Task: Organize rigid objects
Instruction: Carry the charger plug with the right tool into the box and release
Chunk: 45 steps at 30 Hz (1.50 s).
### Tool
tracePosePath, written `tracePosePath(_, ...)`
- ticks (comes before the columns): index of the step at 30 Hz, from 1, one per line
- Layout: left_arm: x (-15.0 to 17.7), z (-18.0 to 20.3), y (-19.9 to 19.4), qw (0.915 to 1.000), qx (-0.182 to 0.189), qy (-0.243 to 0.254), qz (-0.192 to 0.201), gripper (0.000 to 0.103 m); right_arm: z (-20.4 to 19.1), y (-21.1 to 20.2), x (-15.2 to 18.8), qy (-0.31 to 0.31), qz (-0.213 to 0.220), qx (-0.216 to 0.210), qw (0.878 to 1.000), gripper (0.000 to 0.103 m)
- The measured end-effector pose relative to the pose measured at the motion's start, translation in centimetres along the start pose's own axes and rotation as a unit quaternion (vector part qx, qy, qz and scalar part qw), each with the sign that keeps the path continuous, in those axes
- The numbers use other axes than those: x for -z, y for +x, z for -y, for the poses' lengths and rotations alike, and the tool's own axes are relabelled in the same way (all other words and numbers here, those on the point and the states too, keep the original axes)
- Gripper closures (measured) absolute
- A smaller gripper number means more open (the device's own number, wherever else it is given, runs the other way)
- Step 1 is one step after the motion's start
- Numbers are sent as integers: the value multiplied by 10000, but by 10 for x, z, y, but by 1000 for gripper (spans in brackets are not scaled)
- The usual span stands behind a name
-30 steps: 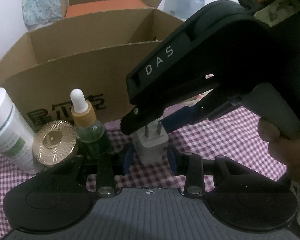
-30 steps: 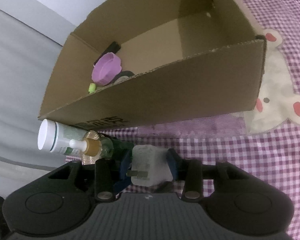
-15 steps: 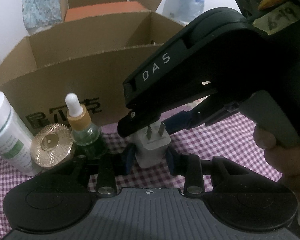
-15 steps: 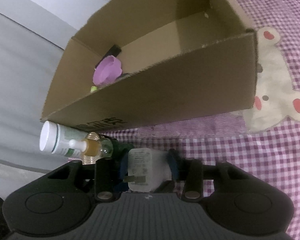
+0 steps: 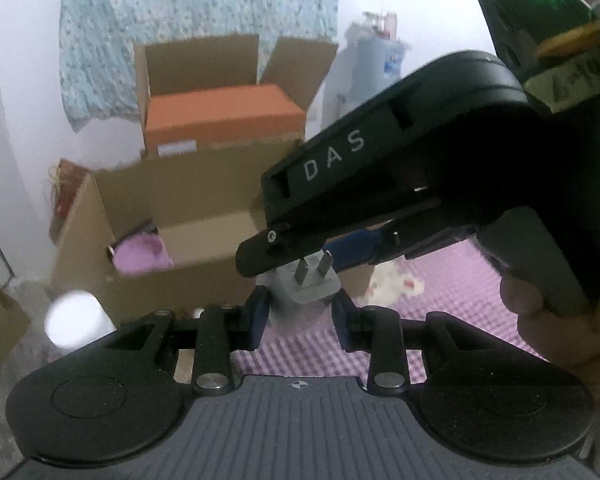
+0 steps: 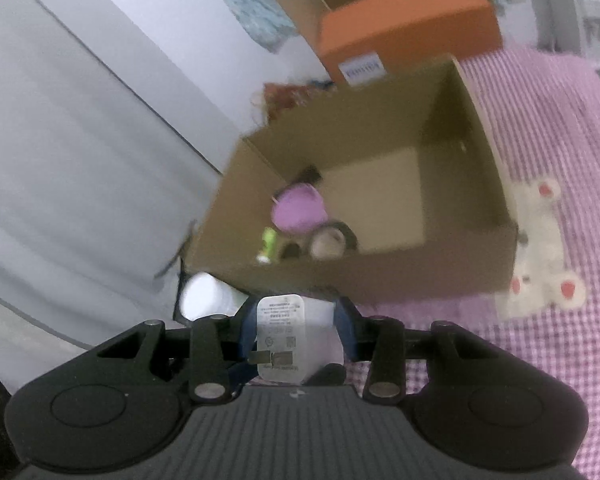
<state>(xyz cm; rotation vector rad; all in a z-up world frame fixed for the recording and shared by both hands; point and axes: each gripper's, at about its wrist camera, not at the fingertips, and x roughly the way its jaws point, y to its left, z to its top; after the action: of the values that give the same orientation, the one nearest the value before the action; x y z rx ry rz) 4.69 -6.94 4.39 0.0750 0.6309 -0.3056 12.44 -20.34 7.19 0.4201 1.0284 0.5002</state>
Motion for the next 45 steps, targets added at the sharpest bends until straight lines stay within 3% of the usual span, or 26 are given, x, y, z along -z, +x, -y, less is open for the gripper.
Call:
tracePosePath(4, -24, -6, -8, 9999, -47, -55, 97, 69, -19, -3, -23, -148, 100, -73, 9998, 59)
tracePosePath(10, -54, -29, 19, 9997, -221, -117, -6, 69, -26, 17, -70, -181, 40, -161, 9997, 59)
tracePosePath(22, -96, -76, 116, 9936, -390, -412, -980, 70, 21, 129, -153, 391, -809, -62, 9959, 61)
tracePosePath(33, -99, -103, 169, 9825, -461, -693, -1667, 70, 45, 200, -166, 501, -1244, 32, 9910, 62)
tracePosePath(39, -98, -102, 168, 9812, -528, -744, -1701, 72, 46, 215, -167, 619, -1315, -74, 9894, 63)
tracePosePath(45, -104, -102, 159, 9832, -552, -748, -1569, 70, 42, 200, -168, 581, -1169, -128, 9914, 63)
